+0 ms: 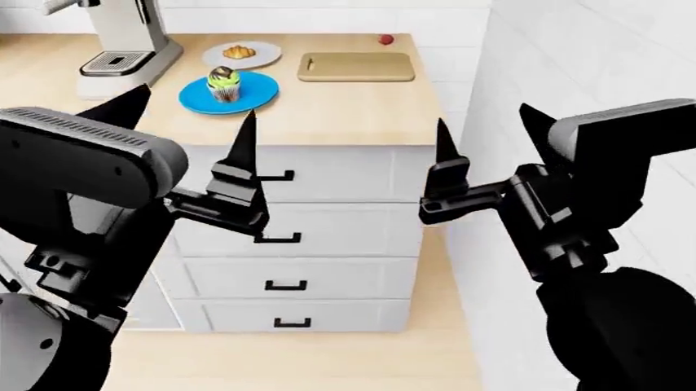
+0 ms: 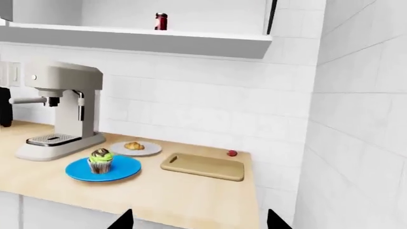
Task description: From the different types of pastries on the counter, select a croissant and place it on the cutting board. Then retrieve a jar of jam from the cabinet and place it alongside the croissant on the cutting board.
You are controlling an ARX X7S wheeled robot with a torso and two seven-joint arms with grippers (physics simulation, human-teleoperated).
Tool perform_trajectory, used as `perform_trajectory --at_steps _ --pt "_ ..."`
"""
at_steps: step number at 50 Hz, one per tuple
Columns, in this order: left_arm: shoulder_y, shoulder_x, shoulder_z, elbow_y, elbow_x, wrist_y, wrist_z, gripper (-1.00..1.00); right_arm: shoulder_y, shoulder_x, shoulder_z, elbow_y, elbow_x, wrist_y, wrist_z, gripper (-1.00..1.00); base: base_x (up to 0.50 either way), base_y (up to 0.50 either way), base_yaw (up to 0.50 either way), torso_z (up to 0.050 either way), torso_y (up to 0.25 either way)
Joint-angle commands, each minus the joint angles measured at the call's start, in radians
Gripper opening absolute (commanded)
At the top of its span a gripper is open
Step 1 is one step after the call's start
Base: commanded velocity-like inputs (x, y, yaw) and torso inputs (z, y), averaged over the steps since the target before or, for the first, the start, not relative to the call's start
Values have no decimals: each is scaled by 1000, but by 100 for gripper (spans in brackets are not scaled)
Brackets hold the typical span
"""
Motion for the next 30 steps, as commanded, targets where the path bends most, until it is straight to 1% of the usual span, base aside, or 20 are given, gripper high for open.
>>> perform_trajectory --at_steps 1,4,7,13,23,30 --pt "-119 -245 246 16 -8 96 -121 100 154 2 23 -44 56 170 -12 100 500 0 0 50 0" --pt "-165 -262 248 6 -34 63 -128 100 181 4 11 -32 59 182 -7 100 500 8 0 50 0" --pt "-201 -262 231 1 -77 26 -131 100 212 5 10 -22 65 206 -5 100 500 120 0 50 0" --pt "-224 -261 228 -8 -118 7 -138 100 266 9 16 -12 80 246 -1 100 495 193 0 50 0" --pt "-261 -262 239 -22 -159 -6 -151 100 313 42 17 23 120 267 18 100 308 8 498 50 0" --pt "-279 -263 262 -32 -168 -2 -159 100 337 62 34 41 197 267 72 100 404 262 0 50 0"
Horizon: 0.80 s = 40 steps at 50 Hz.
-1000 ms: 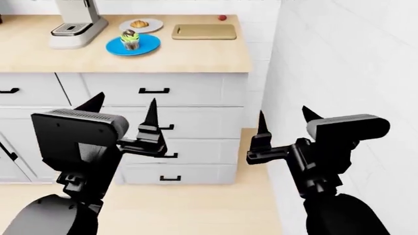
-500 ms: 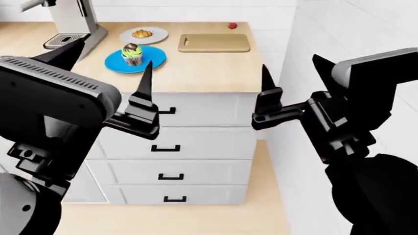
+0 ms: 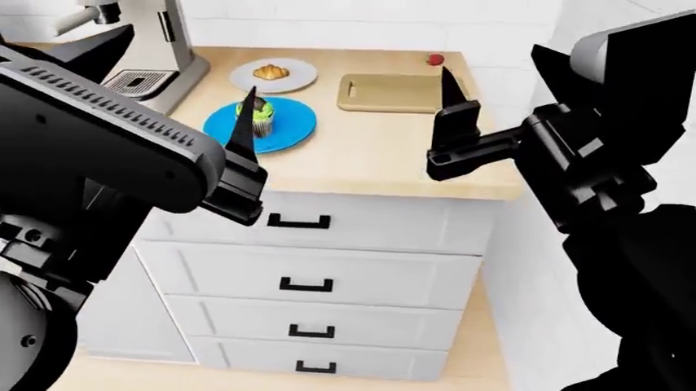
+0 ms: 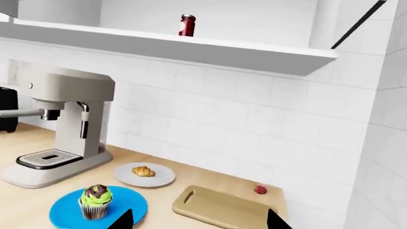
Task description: From the different types of pastries on the counter, select a croissant and place it on the cutting board. Then retrieve a jar of jam from the cabinet and place it alongside the croissant on the cutting board.
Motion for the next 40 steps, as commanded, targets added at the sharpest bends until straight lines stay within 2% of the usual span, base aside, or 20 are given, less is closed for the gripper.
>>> perform_trajectory --at_steps 1,11,20,34,40 --pt "-44 -16 35 -16 -31 -3 -18 100 54 30 13 27 82 20 50 100 445 204 0 50 0" --pt "-69 -26 40 -15 -65 -7 -29 100 85 46 21 39 167 24 100 100 446 205 0 50 0" --pt "-116 -25 72 -22 -103 -31 -40 100 118 87 40 78 366 23 225 100 446 204 0 50 0" --pt "-171 -41 131 -59 -101 -12 -47 100 160 119 33 124 490 19 311 100 448 201 0 49 0" --pt "-185 -39 184 -114 -34 37 -35 100 163 133 26 142 522 -3 337 100 474 61 0 33 0"
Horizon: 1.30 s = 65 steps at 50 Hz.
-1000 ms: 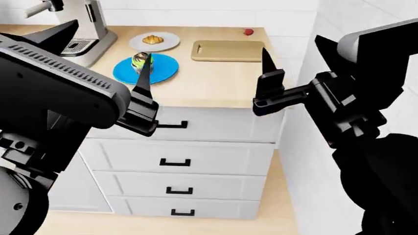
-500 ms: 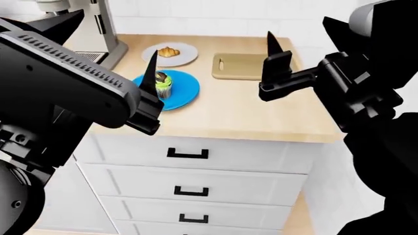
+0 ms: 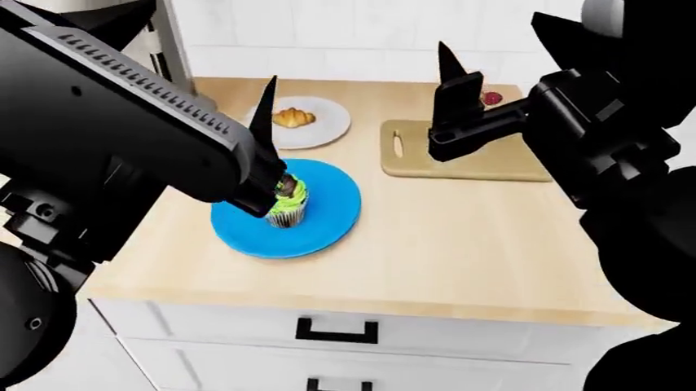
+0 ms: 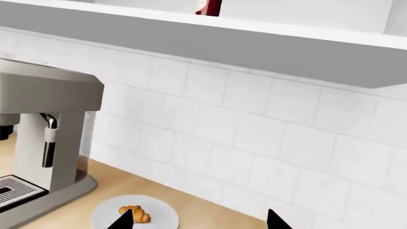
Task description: From the different types of pastries on the counter, select a croissant and place it on the cutting board. Then retrieve a jar of jam from the cabinet and place it alongside the croissant on the cutting board.
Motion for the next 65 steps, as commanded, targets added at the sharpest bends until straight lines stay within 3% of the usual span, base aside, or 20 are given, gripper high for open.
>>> perform_trajectory --at_steps 1,38,65 --pt "-37 -1 78 -67 63 54 10 100 22 27 -3 35 87 -20 65 100 487 30 0 22 0" --pt "-56 -1 131 -87 47 76 -12 100 80 72 -36 98 269 -31 204 100 425 23 0 0 0" --pt "-49 -15 158 -91 45 107 -22 100 63 85 -59 153 315 -53 275 100 93 39 0 0 0"
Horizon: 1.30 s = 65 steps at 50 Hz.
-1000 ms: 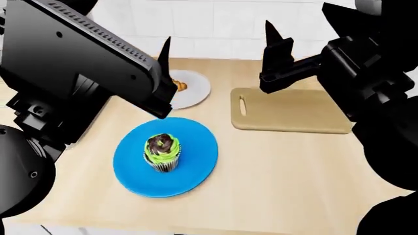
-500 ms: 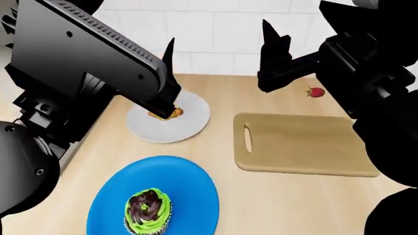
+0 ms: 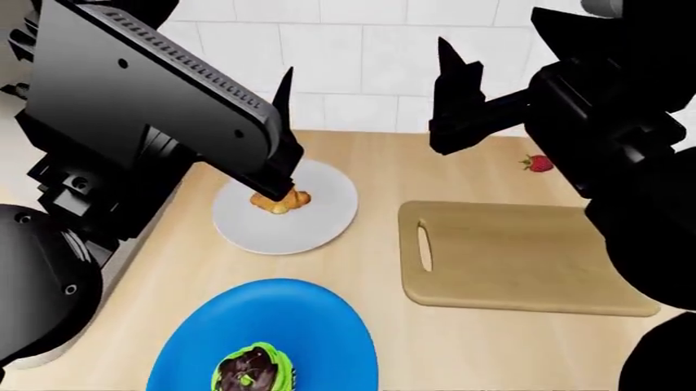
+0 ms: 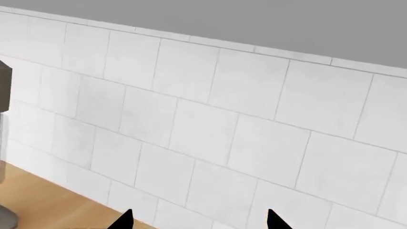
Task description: From the different types of pastries on the counter, select a croissant and place it on the cutting board. Then retrieve a jar of jam from the cabinet and place it alongside the croissant on the cutting board.
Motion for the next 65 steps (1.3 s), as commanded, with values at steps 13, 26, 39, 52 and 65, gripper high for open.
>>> perform_trajectory --at_steps 13,26,39,52,65 --pt "10 -4 28 -1 -1 27 -9 100 61 -55 -200 230 -116 -68 25 100 0 0 0 0 0" --pt "15 -7 40 -3 1 40 -16 100 68 -60 -284 300 -166 -169 -63 100 0 0 0 0 0" --pt "33 -9 57 -3 11 63 -19 100 184 -79 -414 536 -284 -318 -258 100 0 0 0 0 0" --pt "-18 -11 15 -11 -51 35 -41 100 372 -89 -778 803 -472 -490 -647 100 0 0 0 0 0" --pt "-43 -8 -9 -20 -91 29 -60 100 335 -96 -843 846 -479 -643 -826 100 0 0 0 0 0"
